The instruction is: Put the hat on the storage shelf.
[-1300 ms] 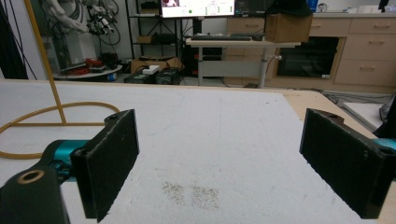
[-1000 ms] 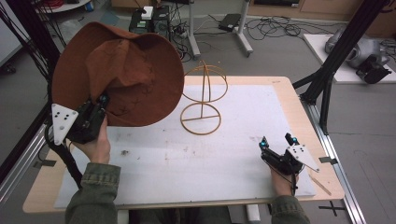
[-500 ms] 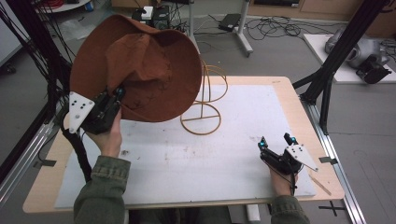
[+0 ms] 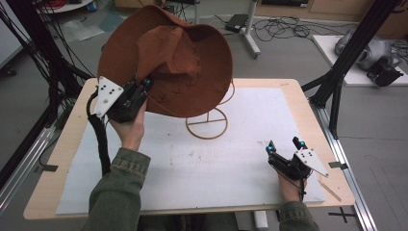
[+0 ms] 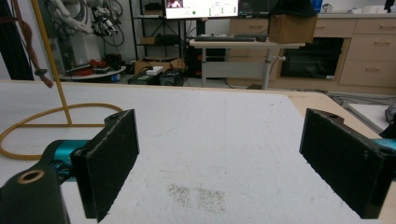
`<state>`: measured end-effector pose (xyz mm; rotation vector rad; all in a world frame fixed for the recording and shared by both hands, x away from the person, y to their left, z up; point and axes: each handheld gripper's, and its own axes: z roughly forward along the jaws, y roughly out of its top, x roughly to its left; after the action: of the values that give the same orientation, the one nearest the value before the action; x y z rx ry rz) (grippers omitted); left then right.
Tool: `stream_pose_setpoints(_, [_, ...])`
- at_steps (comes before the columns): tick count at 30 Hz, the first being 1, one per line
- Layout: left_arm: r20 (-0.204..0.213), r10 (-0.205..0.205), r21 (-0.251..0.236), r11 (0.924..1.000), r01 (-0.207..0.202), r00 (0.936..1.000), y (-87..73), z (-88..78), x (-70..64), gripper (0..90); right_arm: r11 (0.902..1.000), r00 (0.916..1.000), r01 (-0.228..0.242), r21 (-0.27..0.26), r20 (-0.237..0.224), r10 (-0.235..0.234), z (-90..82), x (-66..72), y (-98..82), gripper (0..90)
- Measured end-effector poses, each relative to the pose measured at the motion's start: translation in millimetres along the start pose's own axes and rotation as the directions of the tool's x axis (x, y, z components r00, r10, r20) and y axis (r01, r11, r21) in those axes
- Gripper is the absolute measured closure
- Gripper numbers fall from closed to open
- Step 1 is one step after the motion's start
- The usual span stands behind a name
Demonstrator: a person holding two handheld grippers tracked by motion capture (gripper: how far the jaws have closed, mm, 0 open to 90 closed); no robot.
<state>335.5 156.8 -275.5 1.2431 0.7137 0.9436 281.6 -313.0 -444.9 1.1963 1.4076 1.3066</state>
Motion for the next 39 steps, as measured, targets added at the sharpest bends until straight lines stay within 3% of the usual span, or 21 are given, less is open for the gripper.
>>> stream_pose_setpoints(12, [0.06, 0.009, 0.013, 0.9999, -0.009, 0.9981, 5.4, 29.7, -20.9, 87.4, 0.9999, 1.0, -0.006, -0.013, -0.005, 0.006, -1.4, 1.2, 5.1, 11.1])
stream_pose_setpoints(16, [0.085, -0.017, 0.015, 0.9998, 0.015, 0.9963, 5.7, 39.1, -23.9, 87.4, 0.9998, 0.9999, -0.001, -0.017, -0.01, 0.001, -1.6, 2.7, 5.6, 11.1])
stream_pose_setpoints(20, [0.111, -0.029, 0.045, 0.9987, 0.024, 0.9935, 7.6, 54.3, -27.1, 87.4, 0.9999, 0.9998, 0.01, -0.014, -0.017, -0.01, -0.4, 2.4, 5.0, 11.1])
stream_pose_setpoints(26, [0.145, -0.044, 0.053, 0.9979, 0.037, 0.9885, 11.7, 68.1, -35.1, 87.4, 0.9999, 0.9998, 0.008, -0.013, -0.016, -0.008, 0.2, 1.9, 4.9, 11.1])
stream_pose_setpoints(33, [0.171, -0.051, 0.111, 0.9934, 0.032, 0.9839, 9.5, 84.2, -39.4, 87.4, 0.9999, 0.9998, -0.001, -0.015, -0.02, 0.001, 0.0, 0.9, 4.8, 11.1])
stream_pose_setpoints(36, [0.194, -0.087, 0.158, 0.9858, 0.056, 0.9772, 5.0, 89.6, -39.6, 87.4, 0.9999, 0.9998, 0.006, -0.014, -0.019, -0.006, 0.1, 0.2, 4.6, 11.1])
stream_pose_setpoints(37, [0.208, -0.093, 0.196, 0.9792, 0.051, 0.9737, 3.2, 92.4, -40.2, 87.4, 0.9999, 0.9997, 0.009, -0.011, -0.023, -0.009, 0.2, 0.6, 4.6, 11.1])
stream_pose_setpoints(39, [0.215, -0.082, 0.257, 0.9661, 0.025, 0.9732, 0.2, 97.3, -43.9, 87.3, 0.9999, 0.9996, 0.014, -0.009, -0.025, -0.014, 0.9, 1.7, 4.2, 11.1])
